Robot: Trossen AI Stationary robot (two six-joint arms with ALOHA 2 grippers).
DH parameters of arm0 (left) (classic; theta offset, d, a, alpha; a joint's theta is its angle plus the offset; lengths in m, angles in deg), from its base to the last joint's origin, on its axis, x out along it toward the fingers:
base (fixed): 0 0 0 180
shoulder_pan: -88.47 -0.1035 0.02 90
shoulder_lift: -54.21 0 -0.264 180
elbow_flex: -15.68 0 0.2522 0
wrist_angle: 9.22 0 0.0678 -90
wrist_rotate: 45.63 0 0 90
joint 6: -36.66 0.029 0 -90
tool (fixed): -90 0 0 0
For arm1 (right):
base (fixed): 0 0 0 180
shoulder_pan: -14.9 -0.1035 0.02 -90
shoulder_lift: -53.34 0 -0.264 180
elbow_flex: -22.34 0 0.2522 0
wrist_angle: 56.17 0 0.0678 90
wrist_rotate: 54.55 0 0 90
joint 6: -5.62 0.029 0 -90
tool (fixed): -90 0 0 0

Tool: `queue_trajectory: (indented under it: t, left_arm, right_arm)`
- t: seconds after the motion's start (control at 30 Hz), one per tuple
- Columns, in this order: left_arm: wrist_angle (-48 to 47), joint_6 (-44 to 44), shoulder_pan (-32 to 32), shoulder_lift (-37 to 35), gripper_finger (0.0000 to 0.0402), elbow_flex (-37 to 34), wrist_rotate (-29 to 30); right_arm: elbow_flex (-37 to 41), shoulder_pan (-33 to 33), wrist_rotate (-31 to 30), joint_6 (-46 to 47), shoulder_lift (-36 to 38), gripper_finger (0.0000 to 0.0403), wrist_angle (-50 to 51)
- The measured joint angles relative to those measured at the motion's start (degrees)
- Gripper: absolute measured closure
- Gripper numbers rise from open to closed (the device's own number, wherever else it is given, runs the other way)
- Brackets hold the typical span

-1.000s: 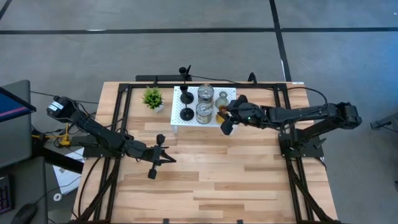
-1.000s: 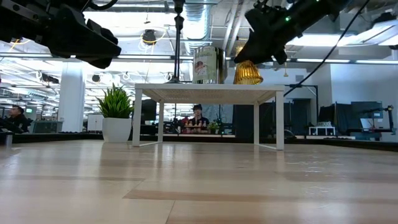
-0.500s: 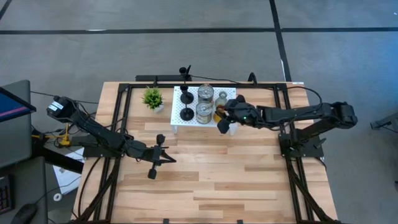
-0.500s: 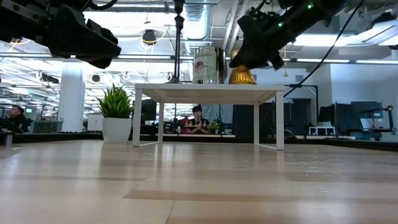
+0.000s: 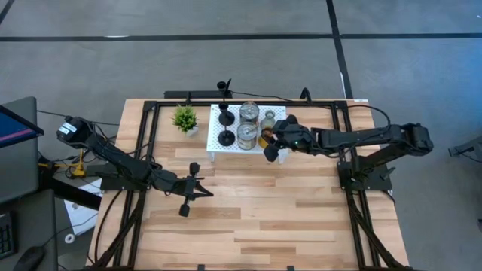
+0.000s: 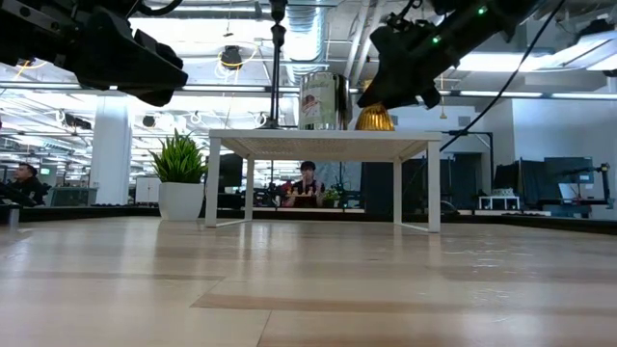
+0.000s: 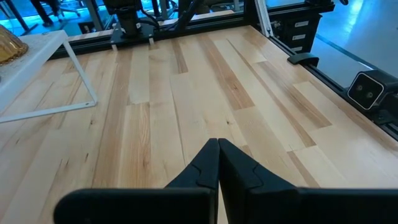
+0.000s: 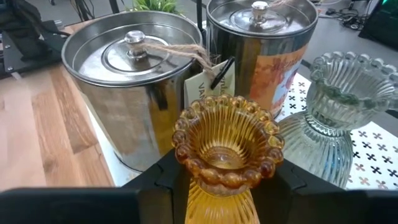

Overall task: Pick & Place candle stick holders
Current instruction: Align the orange glass candle holder with the other green glass candle holder on the shelf

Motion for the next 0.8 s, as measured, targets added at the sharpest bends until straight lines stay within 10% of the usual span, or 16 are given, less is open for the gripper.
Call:
queue_trajectory:
  t: [0.8]
  left_arm:
    - [0.00, 0.00, 0.00, 0.00, 0.0398, 0.00, 0.02]
  right_arm:
    - [0.19, -0.66, 0.60, 2.09, 1.43, 0.0237, 3.87]
